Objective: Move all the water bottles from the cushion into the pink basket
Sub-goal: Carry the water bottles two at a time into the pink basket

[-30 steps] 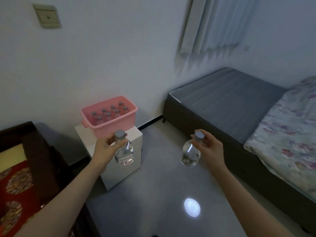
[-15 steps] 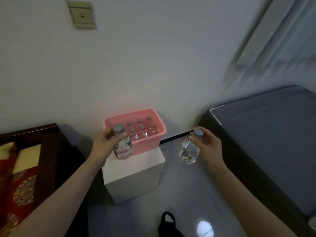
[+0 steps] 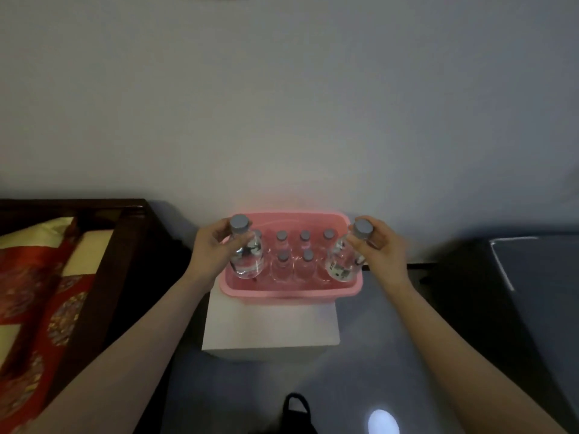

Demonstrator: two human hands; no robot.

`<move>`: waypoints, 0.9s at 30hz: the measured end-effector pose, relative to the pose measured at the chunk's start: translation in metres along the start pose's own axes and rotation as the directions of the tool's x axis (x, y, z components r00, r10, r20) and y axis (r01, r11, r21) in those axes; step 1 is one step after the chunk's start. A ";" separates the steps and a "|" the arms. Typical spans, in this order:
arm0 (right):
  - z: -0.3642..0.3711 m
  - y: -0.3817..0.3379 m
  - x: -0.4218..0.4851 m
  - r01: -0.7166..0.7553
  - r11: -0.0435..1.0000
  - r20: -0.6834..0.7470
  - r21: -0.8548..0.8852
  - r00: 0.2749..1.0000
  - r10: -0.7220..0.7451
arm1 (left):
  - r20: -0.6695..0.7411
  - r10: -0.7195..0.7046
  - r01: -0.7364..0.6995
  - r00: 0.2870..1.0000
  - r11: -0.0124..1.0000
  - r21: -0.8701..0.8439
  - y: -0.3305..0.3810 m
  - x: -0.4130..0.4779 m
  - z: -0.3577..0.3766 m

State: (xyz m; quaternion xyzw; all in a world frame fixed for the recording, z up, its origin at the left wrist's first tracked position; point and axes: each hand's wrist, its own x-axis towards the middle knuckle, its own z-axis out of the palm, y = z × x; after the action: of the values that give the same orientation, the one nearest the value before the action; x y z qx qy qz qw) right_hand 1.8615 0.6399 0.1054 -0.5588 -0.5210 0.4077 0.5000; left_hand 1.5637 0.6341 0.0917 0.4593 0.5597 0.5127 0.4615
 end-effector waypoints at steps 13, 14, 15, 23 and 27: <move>0.035 0.094 0.052 -0.105 0.988 0.019 -0.112 0.994 0.108 | -0.061 -0.178 0.185 0.982 0.975 0.125 -0.084 0.058 0.026; 0.034 0.099 0.053 -0.121 0.985 0.015 -0.120 0.992 0.123 | -0.071 -0.195 0.203 0.978 0.972 0.121 -0.088 0.060 0.026; 0.034 0.103 0.053 -0.134 0.983 0.012 -0.125 0.991 0.136 | -0.078 -0.211 0.219 0.974 0.969 0.115 -0.091 0.062 0.025; 0.034 0.126 0.055 -0.225 0.952 -0.015 -0.208 0.974 0.227 | 0.047 -0.240 0.231 0.970 0.961 0.152 -0.097 0.073 0.021; 0.033 0.134 0.055 -0.233 0.939 -0.007 -0.252 0.971 0.240 | 0.152 -0.258 0.236 0.954 0.960 0.149 -0.098 0.066 0.029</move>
State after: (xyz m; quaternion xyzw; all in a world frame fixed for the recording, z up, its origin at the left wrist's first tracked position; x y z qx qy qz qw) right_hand 1.8589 0.7041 -0.0281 -0.6710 -0.5035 0.4024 0.3664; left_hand 1.5787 0.6983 -0.0107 0.4565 0.6034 0.3725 0.5373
